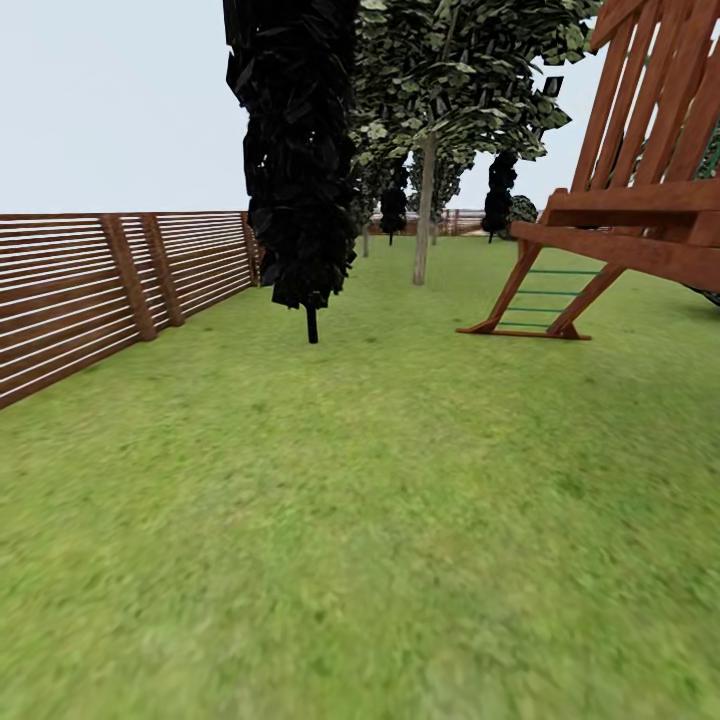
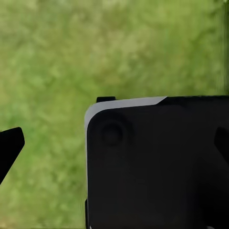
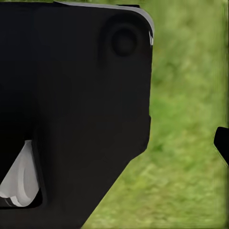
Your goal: Take the three Easter eggs out of the wicker basket on the lawn in the garden, then place them on the lawn next to a single tree (choose any tree) so that all three eggs are next to the same tree and none are left in the basket.
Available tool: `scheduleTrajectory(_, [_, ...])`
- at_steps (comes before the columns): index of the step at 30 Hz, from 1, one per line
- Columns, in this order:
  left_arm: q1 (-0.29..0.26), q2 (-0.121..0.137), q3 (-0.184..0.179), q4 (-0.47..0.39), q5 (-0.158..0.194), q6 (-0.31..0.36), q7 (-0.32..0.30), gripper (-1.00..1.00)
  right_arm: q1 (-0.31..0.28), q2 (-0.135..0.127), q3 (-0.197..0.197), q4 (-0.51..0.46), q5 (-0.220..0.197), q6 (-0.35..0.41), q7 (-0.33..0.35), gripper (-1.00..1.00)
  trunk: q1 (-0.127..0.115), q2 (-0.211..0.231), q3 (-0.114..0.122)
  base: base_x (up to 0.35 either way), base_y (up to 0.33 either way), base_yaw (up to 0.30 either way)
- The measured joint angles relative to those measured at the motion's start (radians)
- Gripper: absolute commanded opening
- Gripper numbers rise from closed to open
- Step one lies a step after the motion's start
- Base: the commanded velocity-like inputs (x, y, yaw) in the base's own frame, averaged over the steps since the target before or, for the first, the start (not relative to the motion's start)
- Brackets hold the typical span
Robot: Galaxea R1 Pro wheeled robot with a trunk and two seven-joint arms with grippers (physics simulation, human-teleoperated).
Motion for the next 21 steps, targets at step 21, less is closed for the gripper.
scheduleTrajectory(21, [0.0,0.001,0.0,-0.001,0.0,0.0,0.0,1.0,0.0,0.0,0.0,0.0,0.0,0.0,0.0,1.0,0.0,0.0,0.0,0.275,-0.187,0.0])
